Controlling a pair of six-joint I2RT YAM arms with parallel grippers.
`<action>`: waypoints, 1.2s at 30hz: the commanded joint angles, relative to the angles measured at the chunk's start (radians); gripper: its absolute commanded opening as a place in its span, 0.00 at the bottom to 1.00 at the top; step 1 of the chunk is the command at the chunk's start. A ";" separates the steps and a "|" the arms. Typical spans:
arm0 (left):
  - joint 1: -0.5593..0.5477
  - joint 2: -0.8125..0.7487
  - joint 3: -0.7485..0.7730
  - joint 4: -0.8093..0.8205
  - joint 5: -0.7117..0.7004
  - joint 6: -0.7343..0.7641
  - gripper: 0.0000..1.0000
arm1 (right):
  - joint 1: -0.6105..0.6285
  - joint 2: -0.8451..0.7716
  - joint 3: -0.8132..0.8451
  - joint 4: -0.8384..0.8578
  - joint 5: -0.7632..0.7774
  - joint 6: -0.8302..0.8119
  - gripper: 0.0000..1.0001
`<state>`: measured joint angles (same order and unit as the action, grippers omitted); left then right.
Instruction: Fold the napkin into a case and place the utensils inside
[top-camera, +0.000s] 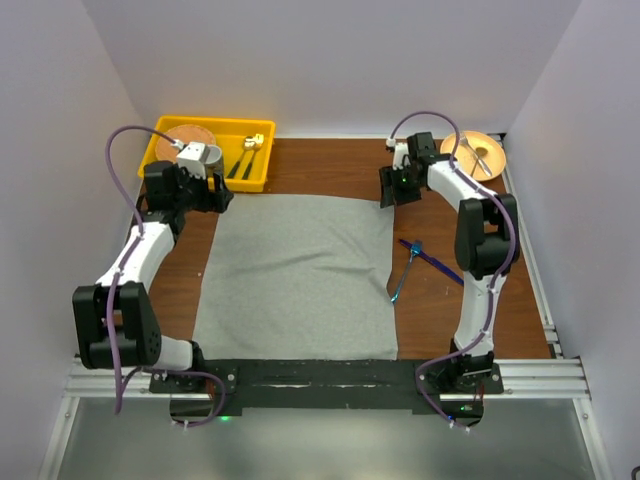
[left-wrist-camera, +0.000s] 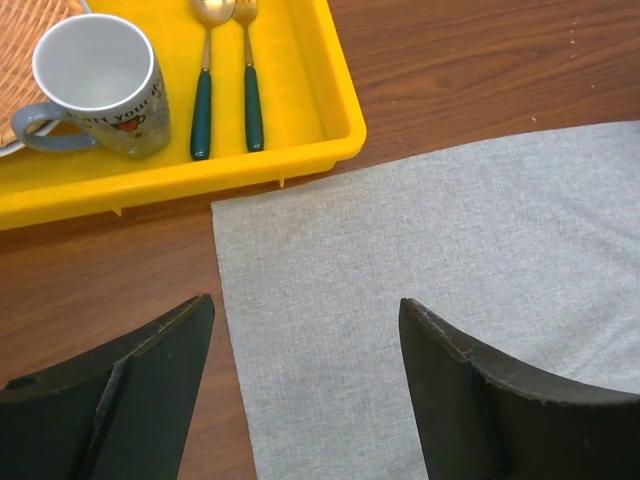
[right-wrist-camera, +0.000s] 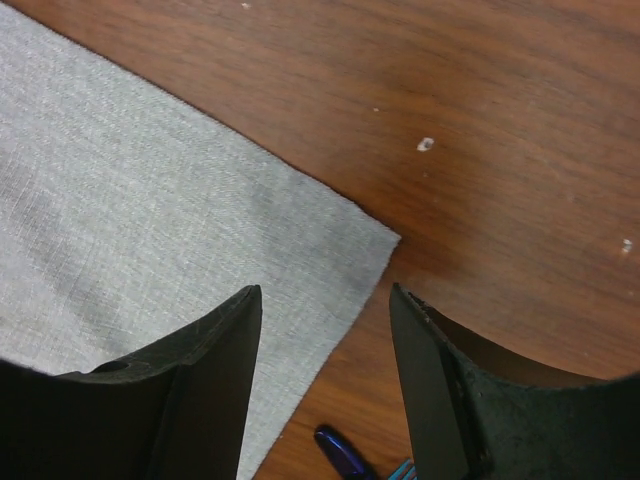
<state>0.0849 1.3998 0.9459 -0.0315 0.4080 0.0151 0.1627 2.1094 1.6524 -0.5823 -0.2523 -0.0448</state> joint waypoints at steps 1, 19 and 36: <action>0.007 0.051 -0.006 0.145 -0.066 -0.069 0.74 | -0.020 0.000 0.018 0.050 0.039 0.002 0.57; 0.010 0.381 0.062 0.317 -0.170 -0.099 0.52 | -0.022 0.106 0.018 0.064 -0.054 0.011 0.46; 0.007 0.568 0.237 0.223 -0.150 -0.080 0.52 | -0.020 0.132 0.040 0.044 -0.073 0.003 0.41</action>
<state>0.0872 1.9381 1.1194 0.2028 0.2497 -0.0685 0.1368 2.1975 1.6779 -0.5182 -0.3038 -0.0418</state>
